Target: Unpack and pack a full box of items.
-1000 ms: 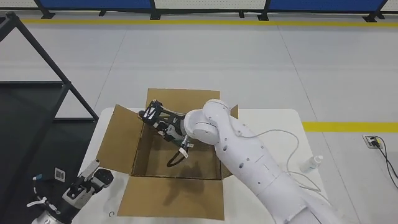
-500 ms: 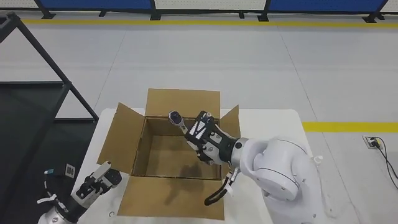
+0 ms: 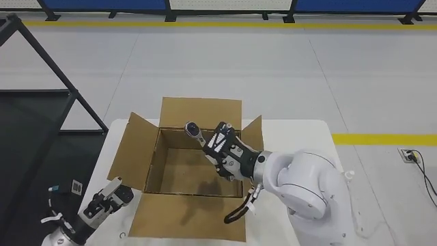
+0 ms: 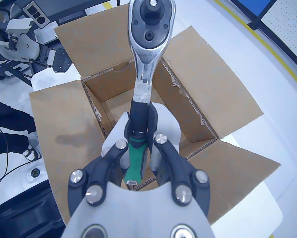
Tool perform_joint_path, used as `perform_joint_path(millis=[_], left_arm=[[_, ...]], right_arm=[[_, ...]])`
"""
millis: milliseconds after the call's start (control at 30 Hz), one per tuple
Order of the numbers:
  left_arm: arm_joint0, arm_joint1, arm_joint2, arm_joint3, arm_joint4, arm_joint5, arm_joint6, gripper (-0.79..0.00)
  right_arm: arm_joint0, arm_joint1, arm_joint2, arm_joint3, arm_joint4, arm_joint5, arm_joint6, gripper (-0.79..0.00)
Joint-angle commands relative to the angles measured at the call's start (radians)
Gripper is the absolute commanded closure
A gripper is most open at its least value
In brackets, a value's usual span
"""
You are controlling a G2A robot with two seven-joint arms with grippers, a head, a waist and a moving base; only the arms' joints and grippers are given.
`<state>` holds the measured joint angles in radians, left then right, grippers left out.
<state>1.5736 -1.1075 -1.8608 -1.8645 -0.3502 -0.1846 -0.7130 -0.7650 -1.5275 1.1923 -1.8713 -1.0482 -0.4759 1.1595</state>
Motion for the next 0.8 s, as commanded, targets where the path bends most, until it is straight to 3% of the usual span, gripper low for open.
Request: perform_joint_path(millis=[0, 167, 333, 600, 767], left_arm=[[0.010, 0.000, -0.002, -0.001, -0.006, -0.014, 0.004, -0.785], [0.070, -0.002, -0.044, 0.000, -0.059, -0.090, -0.013, -0.785], [0.098, -0.001, -0.090, 0.017, -0.130, -0.136, -0.044, -0.785], [0.081, 0.005, -0.110, 0.026, -0.207, -0.128, -0.115, -0.785], [0.051, 0.008, -0.082, 0.028, -0.189, -0.111, -0.132, -0.785]], right_arm=[[-0.012, 0.004, 0.006, -0.049, -0.004, 0.008, -0.018, 0.000], [-0.087, 0.026, 0.111, -0.261, 0.084, 0.024, 0.068, 0.000], [-0.203, 0.052, 0.315, -0.462, 0.205, 0.063, 0.156, 0.000], [-0.364, 0.092, 0.667, -0.479, 0.395, 0.055, 0.211, 0.000], [-0.484, 0.111, 0.801, -0.479, 0.484, 0.057, 0.239, 0.000]])
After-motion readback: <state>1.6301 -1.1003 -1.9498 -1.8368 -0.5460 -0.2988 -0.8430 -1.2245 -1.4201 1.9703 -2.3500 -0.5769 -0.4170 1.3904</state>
